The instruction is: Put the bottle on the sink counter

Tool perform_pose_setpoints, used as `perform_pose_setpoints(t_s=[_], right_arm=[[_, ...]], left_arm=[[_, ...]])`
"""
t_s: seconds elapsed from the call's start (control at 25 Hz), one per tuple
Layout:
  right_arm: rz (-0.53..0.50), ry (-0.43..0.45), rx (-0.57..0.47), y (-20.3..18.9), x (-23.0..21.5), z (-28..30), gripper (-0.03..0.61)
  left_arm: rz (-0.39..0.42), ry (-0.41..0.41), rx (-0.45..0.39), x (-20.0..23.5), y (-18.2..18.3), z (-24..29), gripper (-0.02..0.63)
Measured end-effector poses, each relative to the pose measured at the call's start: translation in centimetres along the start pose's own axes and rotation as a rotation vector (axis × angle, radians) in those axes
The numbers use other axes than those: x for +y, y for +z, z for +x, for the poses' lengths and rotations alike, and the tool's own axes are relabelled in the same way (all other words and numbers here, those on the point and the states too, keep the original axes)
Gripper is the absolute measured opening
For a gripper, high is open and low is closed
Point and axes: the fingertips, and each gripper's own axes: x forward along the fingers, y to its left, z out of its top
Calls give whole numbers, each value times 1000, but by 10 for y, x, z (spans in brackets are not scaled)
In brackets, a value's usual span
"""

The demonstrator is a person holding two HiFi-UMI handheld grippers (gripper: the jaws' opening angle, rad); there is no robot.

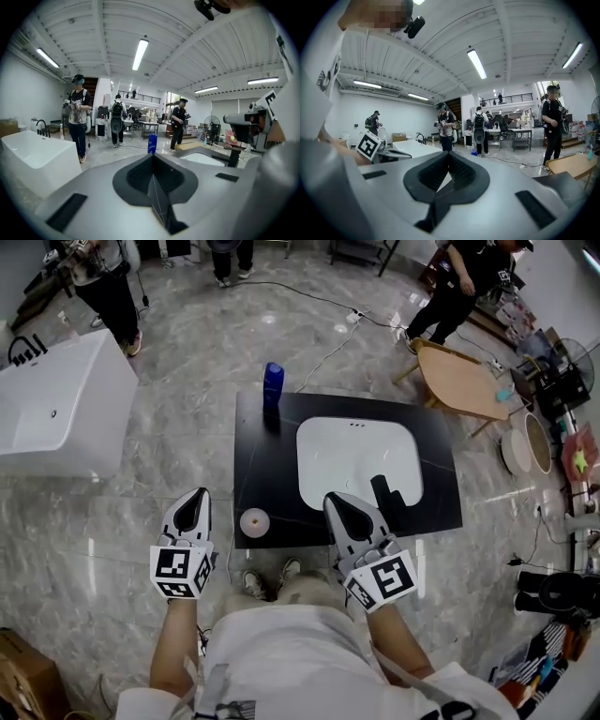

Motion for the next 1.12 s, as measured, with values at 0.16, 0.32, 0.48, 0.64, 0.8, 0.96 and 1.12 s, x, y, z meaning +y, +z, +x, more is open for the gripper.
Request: perform_pose_setpoints(t_s=[0.16,0.32,0.48,0.64,0.8,0.96,1.12], right_arm=[[-10,-3,-33,20,-10,8,11],[-25,-13,-70,38,-20,15,11],[-42,-29,-105,55,-31,19,11],[-61,-48,-126,67,-42,19,11],[-80,-70,-141,76,-52,15,11],[-80,-94,-143,80,-59,4,11],[-76,-117,-148,80,-65,-6,11]], left_arm=[[35,19,-78,4,51,-14,15],[55,57,-181,14,102,-37,14],[67,117,-272,25,144,-68,14],[79,159,-353,35,174,-95,14],[80,211,-417,42,193,-116,14],[85,261,-448,48,199,-137,15],[64,281,-438,54,189,-145,15]])
